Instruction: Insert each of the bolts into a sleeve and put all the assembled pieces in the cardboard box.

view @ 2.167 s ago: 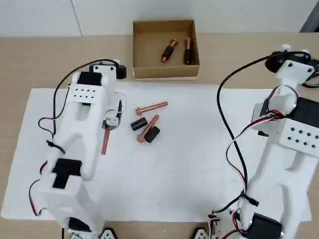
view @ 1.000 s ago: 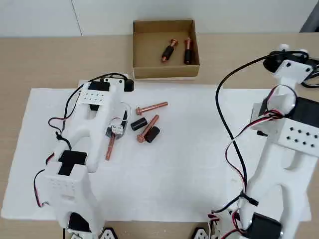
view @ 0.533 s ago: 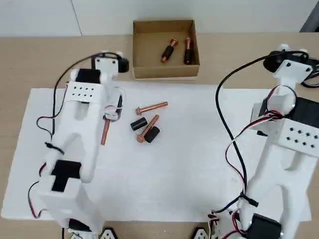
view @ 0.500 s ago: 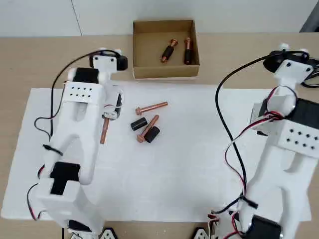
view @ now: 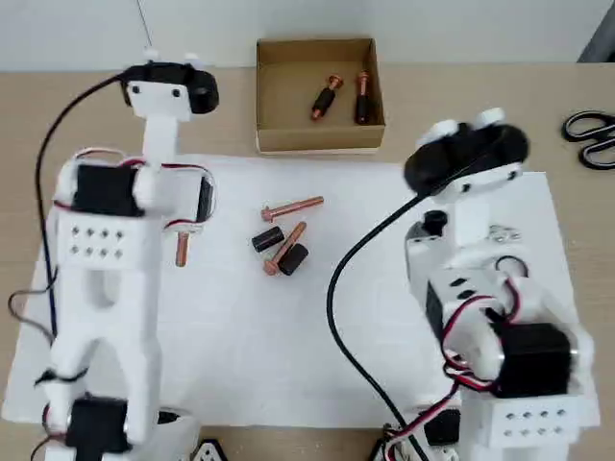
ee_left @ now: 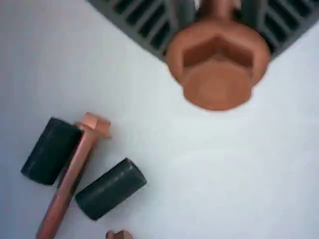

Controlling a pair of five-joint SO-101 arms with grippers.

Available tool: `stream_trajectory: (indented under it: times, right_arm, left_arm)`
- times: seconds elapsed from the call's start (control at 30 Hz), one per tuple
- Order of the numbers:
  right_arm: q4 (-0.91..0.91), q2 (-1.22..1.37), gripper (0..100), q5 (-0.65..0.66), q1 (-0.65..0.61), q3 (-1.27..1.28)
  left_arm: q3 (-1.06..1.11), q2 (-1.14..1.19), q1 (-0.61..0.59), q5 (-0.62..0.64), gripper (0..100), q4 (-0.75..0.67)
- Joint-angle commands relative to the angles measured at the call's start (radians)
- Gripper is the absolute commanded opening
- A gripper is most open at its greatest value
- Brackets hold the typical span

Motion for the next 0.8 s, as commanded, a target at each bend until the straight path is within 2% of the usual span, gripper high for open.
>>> stream_trajectory:
  times: [0.0,0.23,0.43,0.63,0.77]
  right_arm:
    - [-0.104,-0.084,0.4,0.009,-0.016,0.149]
    - [-0.255,-0.251,0.4,0.008,-0.024,0.336]
    - [-0.275,-0.320,0.4,-0.011,-0.025,0.425]
    - [-0.367,-0.490,0.5,-0.249,-0.050,0.535]
    - [-0.458,-0.661,0.5,-0.293,-0.050,0.680]
  left_arm:
    - [-0.005,-0.143,0.005,0.084,1,-0.011]
    - [-0.005,-0.255,0.005,0.163,1,-0.009]
    - [-0.005,-0.267,0.005,0.184,1,-0.003]
    - [-0.005,-0.293,0.005,0.235,1,-0.003]
    - [-0.005,-0.305,0.006,0.241,1,-0.008]
